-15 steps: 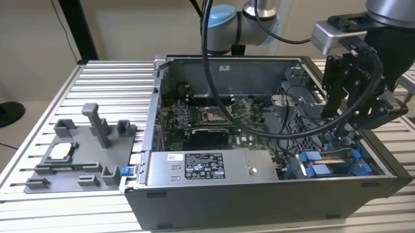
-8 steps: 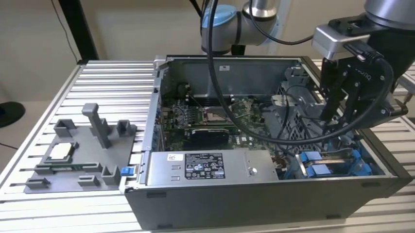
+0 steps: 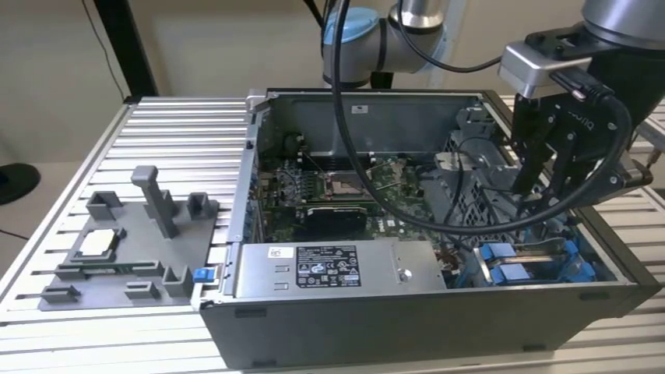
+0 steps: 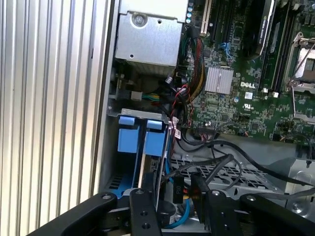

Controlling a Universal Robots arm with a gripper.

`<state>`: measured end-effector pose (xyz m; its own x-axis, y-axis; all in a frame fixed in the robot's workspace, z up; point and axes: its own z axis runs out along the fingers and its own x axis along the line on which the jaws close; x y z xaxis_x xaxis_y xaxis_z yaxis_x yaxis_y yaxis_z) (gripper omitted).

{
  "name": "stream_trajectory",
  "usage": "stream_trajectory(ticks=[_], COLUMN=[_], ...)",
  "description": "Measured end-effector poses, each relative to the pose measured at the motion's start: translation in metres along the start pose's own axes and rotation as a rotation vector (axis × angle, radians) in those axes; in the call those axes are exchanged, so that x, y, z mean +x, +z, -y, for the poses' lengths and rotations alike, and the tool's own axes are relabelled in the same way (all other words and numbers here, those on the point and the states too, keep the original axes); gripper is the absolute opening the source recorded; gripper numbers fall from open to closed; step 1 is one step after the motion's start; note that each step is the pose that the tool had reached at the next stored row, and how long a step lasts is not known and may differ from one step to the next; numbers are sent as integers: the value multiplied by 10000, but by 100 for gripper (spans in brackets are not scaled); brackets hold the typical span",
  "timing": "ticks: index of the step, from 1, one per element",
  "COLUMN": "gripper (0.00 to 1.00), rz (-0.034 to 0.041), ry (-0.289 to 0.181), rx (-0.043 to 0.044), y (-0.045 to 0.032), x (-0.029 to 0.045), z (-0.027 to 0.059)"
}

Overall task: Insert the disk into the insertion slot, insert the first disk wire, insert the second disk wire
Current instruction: 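Insert the first disk wire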

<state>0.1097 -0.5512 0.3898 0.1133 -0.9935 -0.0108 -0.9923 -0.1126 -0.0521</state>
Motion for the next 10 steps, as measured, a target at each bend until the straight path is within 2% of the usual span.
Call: stream_trajectory(ticks=[4, 10], gripper=[100, 100], rz=[40, 44], ry=[3, 5], rx=[14, 15], y=[5, 5], x=[-1, 0], z=[-1, 6])
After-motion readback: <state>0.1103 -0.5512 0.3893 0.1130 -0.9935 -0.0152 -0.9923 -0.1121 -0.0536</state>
